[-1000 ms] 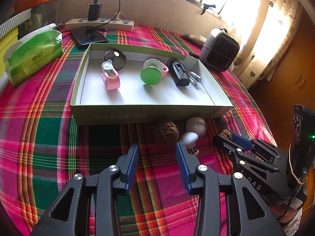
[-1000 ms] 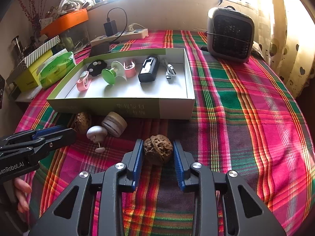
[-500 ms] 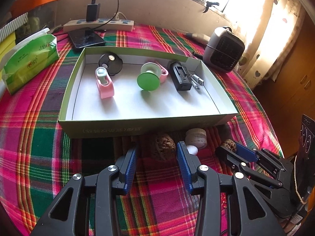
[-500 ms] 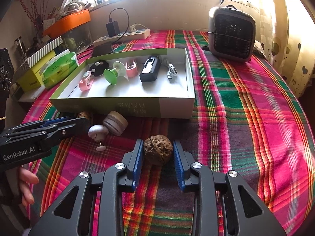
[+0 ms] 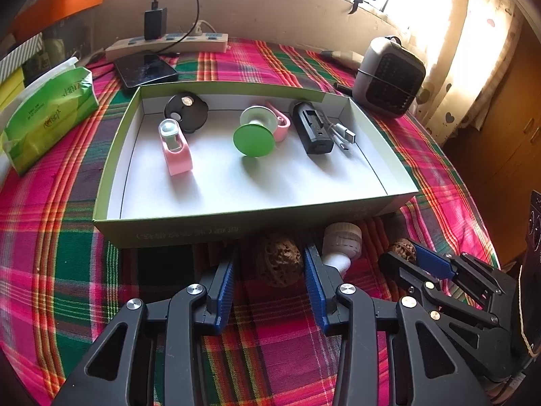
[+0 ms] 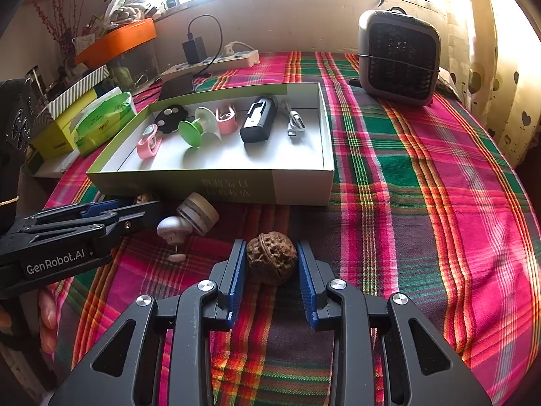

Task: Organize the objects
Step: 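Grasp small walnut with left tool while right tool holds large walnut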

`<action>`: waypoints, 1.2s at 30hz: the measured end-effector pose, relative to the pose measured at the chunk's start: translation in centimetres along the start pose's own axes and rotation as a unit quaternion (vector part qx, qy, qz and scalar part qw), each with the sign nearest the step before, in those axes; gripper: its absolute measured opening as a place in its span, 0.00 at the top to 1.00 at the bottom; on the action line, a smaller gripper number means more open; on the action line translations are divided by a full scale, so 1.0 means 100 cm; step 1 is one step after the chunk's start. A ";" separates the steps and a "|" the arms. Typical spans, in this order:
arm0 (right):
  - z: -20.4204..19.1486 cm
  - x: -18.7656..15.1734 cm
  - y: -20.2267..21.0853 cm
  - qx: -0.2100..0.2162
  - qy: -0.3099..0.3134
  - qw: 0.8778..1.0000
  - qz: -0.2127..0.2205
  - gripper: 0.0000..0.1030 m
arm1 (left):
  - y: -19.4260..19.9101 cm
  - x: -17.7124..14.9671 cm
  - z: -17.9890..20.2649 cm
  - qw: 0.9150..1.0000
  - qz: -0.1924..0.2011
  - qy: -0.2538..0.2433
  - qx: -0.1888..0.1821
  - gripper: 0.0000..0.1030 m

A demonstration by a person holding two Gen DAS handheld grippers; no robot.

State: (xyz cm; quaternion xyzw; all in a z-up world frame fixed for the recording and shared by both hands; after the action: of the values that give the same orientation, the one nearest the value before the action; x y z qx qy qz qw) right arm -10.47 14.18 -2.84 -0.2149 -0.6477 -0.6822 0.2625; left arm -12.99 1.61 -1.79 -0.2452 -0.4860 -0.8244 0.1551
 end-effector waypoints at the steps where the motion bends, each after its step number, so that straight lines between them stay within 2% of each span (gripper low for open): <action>1: 0.000 0.000 0.000 0.001 0.000 1.000 0.000 0.70 | 0.000 0.000 -0.001 1.000 0.000 0.000 0.002 0.68; 3: -0.001 0.001 0.000 0.002 -0.001 1.000 0.000 0.70 | 0.000 0.000 -0.001 1.000 0.000 0.002 0.004 0.73; 36: -0.001 0.000 0.000 0.000 0.001 1.000 0.001 0.70 | 0.002 -0.003 0.000 1.000 0.005 -0.009 0.008 0.73</action>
State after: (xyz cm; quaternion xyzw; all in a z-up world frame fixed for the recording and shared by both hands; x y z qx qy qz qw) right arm -10.47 14.11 -2.86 -0.2144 -0.6470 -0.6826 0.2637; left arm -12.71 1.52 -1.82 -0.2534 -0.4928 -0.8175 0.1571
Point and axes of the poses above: each gripper's, at about its wrist camera, not at the fingertips, and y roughly against the way its jaws point, z to its right, x to its top, the point moved 3 cm from there along -y, roughly the way its jaws point, and after that the axes turned 13 degrees about -x, right-handed, at the moved point
